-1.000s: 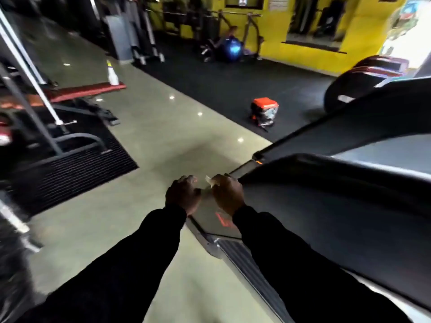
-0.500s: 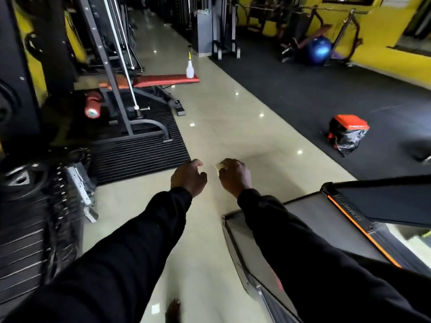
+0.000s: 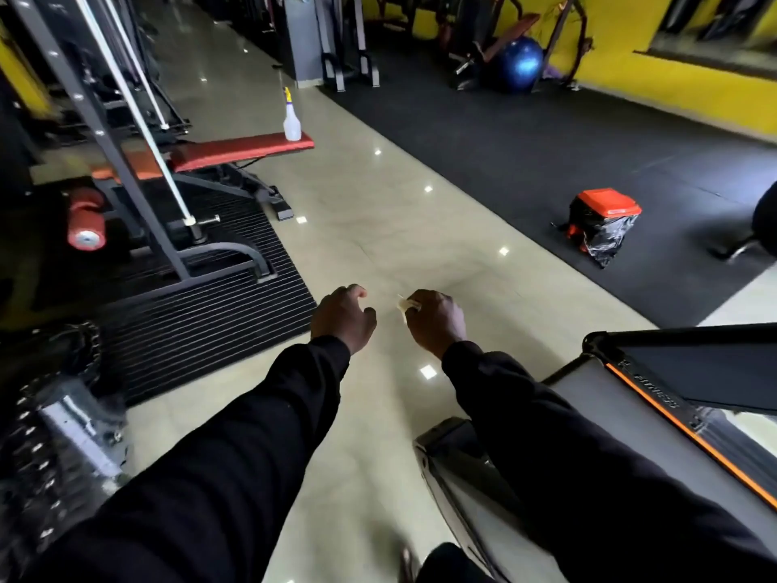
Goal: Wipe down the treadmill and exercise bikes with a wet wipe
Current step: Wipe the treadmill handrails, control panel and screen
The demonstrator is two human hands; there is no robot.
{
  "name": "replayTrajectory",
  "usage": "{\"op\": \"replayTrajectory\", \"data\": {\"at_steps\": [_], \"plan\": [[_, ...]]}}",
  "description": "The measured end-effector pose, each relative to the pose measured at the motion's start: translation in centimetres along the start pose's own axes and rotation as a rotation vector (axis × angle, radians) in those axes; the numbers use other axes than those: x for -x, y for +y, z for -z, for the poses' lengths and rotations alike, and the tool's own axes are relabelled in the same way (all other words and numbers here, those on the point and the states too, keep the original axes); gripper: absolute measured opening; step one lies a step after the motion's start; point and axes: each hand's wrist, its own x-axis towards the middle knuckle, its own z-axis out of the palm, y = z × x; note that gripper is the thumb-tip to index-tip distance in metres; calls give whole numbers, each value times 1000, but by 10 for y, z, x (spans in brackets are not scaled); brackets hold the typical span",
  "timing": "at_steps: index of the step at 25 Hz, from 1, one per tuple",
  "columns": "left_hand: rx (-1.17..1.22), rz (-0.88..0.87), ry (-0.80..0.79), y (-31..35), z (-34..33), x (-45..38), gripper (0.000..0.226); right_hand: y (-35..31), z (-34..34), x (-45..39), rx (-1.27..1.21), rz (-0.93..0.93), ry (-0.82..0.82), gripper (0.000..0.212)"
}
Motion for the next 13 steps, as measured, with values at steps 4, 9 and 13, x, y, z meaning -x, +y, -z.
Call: {"op": "replayTrajectory", "data": {"at_steps": [4,9,13], "plan": [[-67,-96,-21,36,-30,-106,37,29,-3,-95,-28,-58,44,14],[-143,-191,-114,108,-87,-228,36,94,22,-239,-169,-255,92,17],[-150,-308,-165,183,-126,-309,36,140,66,-303,-204,-360,172,15]]}}
